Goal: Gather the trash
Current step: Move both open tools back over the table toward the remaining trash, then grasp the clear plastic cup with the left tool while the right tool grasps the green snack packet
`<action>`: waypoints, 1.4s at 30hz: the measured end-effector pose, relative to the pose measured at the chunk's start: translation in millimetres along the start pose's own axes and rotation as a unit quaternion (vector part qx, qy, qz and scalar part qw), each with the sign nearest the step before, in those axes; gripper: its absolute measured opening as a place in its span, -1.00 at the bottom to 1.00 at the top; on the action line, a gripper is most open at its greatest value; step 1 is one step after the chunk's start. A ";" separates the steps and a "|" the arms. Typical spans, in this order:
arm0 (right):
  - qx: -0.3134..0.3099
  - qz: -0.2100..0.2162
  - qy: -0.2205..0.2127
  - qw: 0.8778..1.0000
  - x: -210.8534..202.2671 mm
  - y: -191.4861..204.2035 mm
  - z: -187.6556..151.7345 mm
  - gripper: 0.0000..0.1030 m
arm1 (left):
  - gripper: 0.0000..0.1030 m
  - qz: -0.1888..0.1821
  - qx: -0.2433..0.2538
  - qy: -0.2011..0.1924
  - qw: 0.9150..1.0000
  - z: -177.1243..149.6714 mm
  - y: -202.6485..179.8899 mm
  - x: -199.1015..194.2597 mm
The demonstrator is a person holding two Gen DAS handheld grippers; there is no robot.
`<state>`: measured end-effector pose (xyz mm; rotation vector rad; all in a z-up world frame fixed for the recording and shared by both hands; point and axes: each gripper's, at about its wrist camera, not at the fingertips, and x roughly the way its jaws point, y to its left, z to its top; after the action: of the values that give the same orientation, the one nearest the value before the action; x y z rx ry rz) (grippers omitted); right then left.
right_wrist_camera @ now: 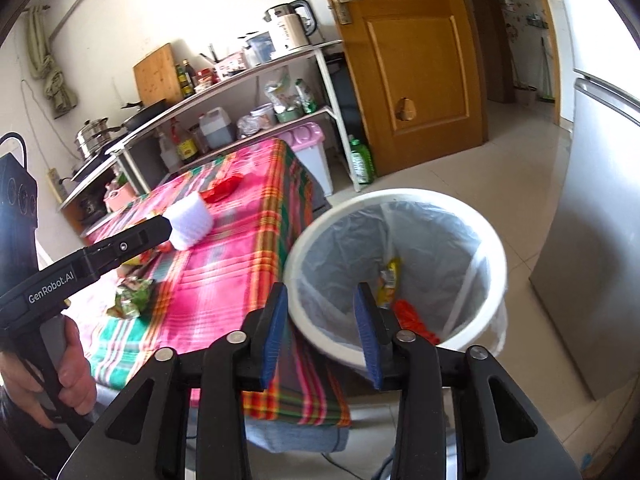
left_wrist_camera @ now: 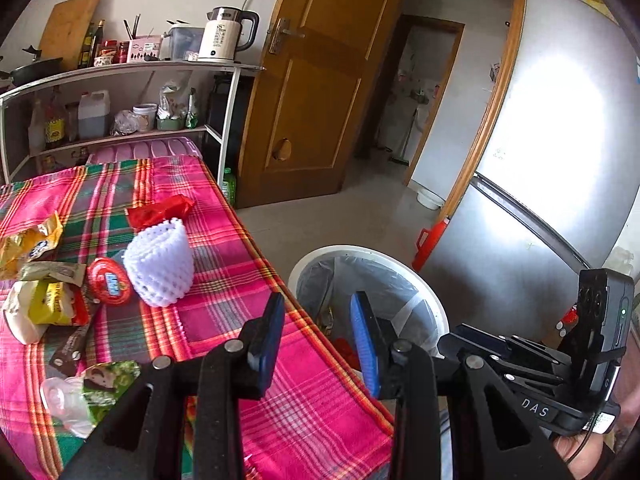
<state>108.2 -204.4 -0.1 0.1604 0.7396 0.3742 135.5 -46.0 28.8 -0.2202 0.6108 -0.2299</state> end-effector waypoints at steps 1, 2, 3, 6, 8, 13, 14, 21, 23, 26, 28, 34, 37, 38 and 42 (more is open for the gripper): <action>-0.005 0.005 0.001 1.000 -0.5 4.2 -1.1 -0.23 | -0.30 0.004 -0.003 -0.004 1.000 -1.3 4.5 -6.2; -0.012 0.014 0.004 1.000 -0.1 12.0 -1.7 -0.23 | -0.30 0.009 -0.006 -0.007 1.000 -2.9 8.5 -12.1; -0.016 0.019 0.005 1.000 0.2 16.4 -1.8 -0.23 | -0.30 0.014 -0.008 -0.010 1.000 -4.2 12.1 -17.7; -0.028 0.034 0.009 0.999 2.6 33.0 -3.2 -0.22 | -0.30 0.034 -0.011 -0.020 0.999 -9.2 25.2 -33.1; -0.041 0.043 0.011 0.998 5.0 45.3 -4.5 -0.20 | -0.30 0.049 -0.014 -0.026 0.998 -12.7 35.6 -43.0; -0.061 0.063 0.023 0.996 11.4 66.8 -11.1 -0.18 | -0.11 0.086 -0.025 -0.041 0.995 -23.5 61.5 -64.7; -0.067 0.067 0.026 0.995 13.4 72.4 -12.5 -0.18 | -0.09 0.093 -0.028 -0.042 0.994 -25.9 66.7 -67.7; -0.084 0.082 0.040 0.992 25.2 91.3 -16.7 -0.17 | 0.01 0.133 -0.045 -0.032 0.990 -45.9 100.2 -75.4; -0.087 0.085 0.045 0.992 28.9 95.2 -17.8 -0.17 | 0.02 0.138 -0.050 -0.026 0.989 -51.4 105.8 -72.4; -0.093 0.088 0.049 0.991 32.6 101.2 -18.7 -0.17 | 0.02 0.140 -0.055 -0.016 0.988 -57.2 113.5 -65.5; -0.095 0.090 0.050 0.990 33.7 103.8 -19.1 -0.17 | 0.02 0.140 -0.059 -0.008 0.988 -59.3 117.9 -59.3; -0.103 0.097 0.056 0.988 41.0 114.5 -18.3 -0.17 | 0.01 0.141 -0.071 0.005 0.987 -61.2 126.4 -46.4; -0.112 0.103 0.058 0.987 46.5 121.3 -17.0 -0.17 | -0.26 0.141 -0.070 0.002 0.988 -62.4 127.4 -48.2; -0.115 0.107 0.060 0.986 49.3 125.0 -16.5 -0.17 | -0.34 0.140 -0.071 0.002 0.988 -62.9 127.9 -49.4; -0.129 0.121 0.067 0.982 59.5 140.3 -14.8 -0.17 | -0.39 0.141 -0.080 -0.001 0.987 -63.0 135.2 -55.2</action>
<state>99.6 -51.9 -10.0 -0.0205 0.8001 0.7140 74.5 89.3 -28.3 -0.2861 0.6519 0.0937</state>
